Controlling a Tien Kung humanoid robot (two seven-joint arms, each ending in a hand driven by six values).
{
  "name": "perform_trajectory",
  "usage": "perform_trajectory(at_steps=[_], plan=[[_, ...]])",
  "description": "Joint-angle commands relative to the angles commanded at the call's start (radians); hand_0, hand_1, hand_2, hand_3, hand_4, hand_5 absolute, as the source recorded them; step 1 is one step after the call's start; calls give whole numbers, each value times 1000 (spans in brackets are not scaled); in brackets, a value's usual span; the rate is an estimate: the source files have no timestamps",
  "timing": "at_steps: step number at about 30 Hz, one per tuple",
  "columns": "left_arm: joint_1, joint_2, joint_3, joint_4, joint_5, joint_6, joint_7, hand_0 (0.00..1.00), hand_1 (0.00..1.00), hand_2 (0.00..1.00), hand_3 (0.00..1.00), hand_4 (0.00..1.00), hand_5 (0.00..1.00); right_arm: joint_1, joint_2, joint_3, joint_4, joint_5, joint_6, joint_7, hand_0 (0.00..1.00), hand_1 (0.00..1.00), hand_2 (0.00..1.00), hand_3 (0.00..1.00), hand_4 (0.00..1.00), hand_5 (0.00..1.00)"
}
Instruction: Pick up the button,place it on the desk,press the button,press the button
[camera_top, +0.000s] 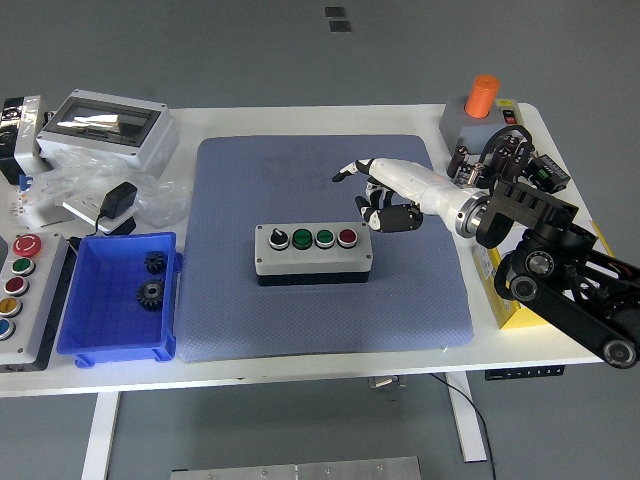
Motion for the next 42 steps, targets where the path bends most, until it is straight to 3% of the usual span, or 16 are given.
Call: perform_trajectory(at_steps=[1, 6, 7, 12, 13, 19, 42], plan=[[0, 0, 0, 0, 0, 0, 0, 733, 737, 650, 772, 667, 189, -2, 2, -6, -5, -18, 0, -7, 538, 626, 593, 770, 766, 315], [1, 0, 0, 0, 2, 1, 4, 733, 737, 650, 772, 667, 189, -16, 19, -20, -25, -77, -24, -10, 538, 626, 593, 770, 766, 315], [1, 0, -1, 0, 3, 1, 4, 733, 737, 649, 772, 669, 191, -18, 23, -20, -26, -82, -33, -7, 879, 904, 955, 998, 964, 485], [0, 3, -6, 0, 11, 1, 6, 733, 737, 649, 772, 669, 191, -30, 40, -25, -27, -87, -54, 2, 879, 904, 955, 998, 964, 485], [0, 4, -6, 0, 12, 1, 5, 733, 737, 649, 772, 670, 193, -32, 43, -26, -26, -85, -55, 3, 938, 952, 998, 998, 998, 525], [0, 7, -10, 0, 20, 0, 6, 733, 738, 649, 772, 670, 192, -41, 61, -42, -25, -74, -59, 5, 963, 977, 998, 998, 998, 535], [-11, 6, -11, 0, 18, 2, 4, 733, 738, 649, 775, 670, 192, -1, 121, -115, -66, -179, -104, -19, 980, 993, 998, 998, 998, 543]])
